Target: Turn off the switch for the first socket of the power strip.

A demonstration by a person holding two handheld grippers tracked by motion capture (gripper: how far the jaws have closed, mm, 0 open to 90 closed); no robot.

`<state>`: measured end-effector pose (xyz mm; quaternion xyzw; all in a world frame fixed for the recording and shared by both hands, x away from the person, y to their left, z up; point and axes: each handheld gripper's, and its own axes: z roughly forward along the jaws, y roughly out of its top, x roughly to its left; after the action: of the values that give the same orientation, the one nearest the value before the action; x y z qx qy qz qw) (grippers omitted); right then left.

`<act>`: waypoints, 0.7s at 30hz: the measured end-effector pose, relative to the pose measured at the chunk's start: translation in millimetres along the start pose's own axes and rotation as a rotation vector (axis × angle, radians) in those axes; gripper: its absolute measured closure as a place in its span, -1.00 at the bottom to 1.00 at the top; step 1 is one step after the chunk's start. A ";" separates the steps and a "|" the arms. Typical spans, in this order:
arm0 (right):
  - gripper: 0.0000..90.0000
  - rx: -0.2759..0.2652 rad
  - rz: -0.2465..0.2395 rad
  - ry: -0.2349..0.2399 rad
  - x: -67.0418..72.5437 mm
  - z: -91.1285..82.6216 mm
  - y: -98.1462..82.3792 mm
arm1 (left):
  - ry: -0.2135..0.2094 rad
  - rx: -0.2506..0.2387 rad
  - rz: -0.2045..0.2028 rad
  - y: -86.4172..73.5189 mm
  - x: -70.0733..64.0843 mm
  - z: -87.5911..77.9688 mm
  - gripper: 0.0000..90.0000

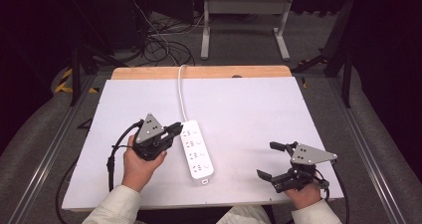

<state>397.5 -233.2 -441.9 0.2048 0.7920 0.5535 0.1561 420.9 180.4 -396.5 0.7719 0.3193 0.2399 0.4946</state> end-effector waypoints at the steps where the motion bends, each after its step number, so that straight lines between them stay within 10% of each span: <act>1: -0.94 -0.001 -0.001 -0.001 0.0 -0.3 0.1 | -0.013 0.001 -0.009 1.2 1.6 2.2 0.97; 21: -0.94 0.000 -0.001 0.011 0.4 0.6 -0.3 | -0.007 0.235 -0.047 2.3 18.5 66.7 1.00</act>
<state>397.5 -232.6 -442.4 0.2013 0.7931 0.5545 0.1519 479.9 152.5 -419.8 0.8178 0.3616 0.1865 0.4071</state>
